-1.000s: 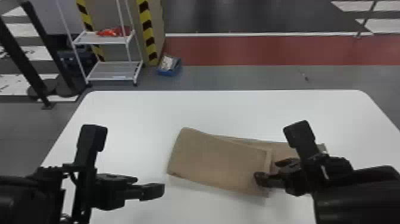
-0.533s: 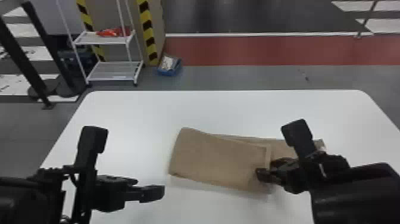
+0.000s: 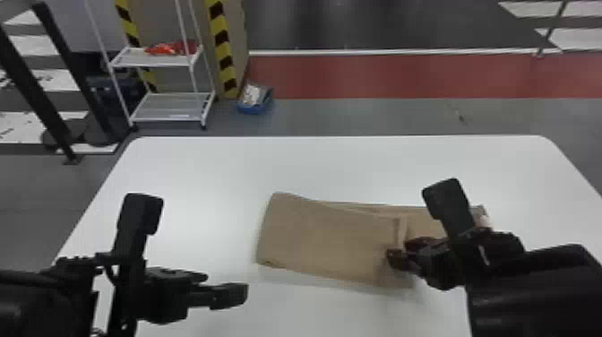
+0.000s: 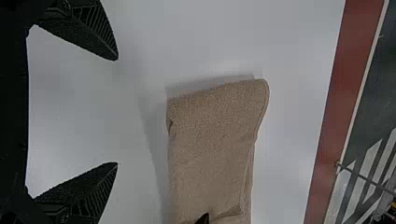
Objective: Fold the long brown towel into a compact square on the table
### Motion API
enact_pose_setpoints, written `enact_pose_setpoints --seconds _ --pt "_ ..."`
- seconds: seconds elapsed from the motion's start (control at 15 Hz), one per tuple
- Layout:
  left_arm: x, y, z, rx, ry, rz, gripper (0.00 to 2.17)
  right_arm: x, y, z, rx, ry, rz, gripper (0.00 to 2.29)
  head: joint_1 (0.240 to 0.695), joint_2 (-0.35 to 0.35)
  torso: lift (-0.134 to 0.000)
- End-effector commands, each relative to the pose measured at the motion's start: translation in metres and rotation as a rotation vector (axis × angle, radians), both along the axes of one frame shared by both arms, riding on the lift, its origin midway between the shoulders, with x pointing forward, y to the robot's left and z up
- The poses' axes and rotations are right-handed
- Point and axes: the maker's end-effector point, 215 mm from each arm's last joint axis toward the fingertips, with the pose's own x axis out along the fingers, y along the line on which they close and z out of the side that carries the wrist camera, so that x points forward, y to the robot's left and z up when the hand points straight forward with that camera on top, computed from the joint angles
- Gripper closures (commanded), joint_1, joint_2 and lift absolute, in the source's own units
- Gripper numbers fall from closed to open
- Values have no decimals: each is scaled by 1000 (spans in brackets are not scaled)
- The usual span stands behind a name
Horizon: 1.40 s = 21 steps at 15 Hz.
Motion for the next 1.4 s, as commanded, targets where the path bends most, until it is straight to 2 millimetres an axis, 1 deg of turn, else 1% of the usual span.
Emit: enact_pose_setpoints --seconds 0.0,0.27,0.33,0.47,0.53,0.6,0.67,0.73,0.8,0.87,0.93,1.0,1.13,1.2,1.27,1.33 --pt "-4 0 -1 0 8 -1 83 2 2 5 8 -10 0 883 695 50 -124" --pt "-8 0 -5 -1 19 -1 83 0 3 6 9 -20 -4 896 695 50 -124" --pt "-9 0 -5 -2 20 1 83 0 3 7 13 -21 -3 944 695 49 -124" --pt "-9 1 -4 -1 15 2 83 0 5 9 21 -24 -2 961 695 50 -124" --pt "-10 2 -4 0 16 5 83 0 7 11 26 -30 3 1116 695 52 -124" --pt "-11 3 -3 -1 15 6 83 1 8 11 29 -32 0 1119 695 53 -124" --pt "-11 5 -1 -5 11 11 83 5 11 15 41 -43 5 1119 695 57 -124" --pt "-10 7 1 -5 5 15 83 11 18 32 68 -78 17 1119 695 59 -124" --pt "-10 8 3 -9 0 19 83 15 22 56 113 -118 20 1119 695 64 -124" --pt "-9 9 8 -16 -11 25 83 18 19 77 135 -152 11 1119 695 71 -124" --pt "-9 12 9 -17 -10 29 83 19 12 82 135 -161 -4 1119 695 79 -124" --pt "-10 11 9 -22 -9 28 83 17 3 75 138 -148 -26 1119 695 83 -124" --pt "-12 9 7 -27 -3 26 83 12 -8 38 126 -89 -41 1119 695 73 -124" --pt "-13 6 7 -29 -3 22 83 13 -8 27 132 -70 -42 1119 695 66 -124" --pt "-14 4 6 -33 -1 20 83 16 -9 30 131 -76 -45 1119 695 57 -124" --pt "-13 4 7 -33 -3 20 83 20 -10 43 153 -96 -50 1119 695 51 -124"
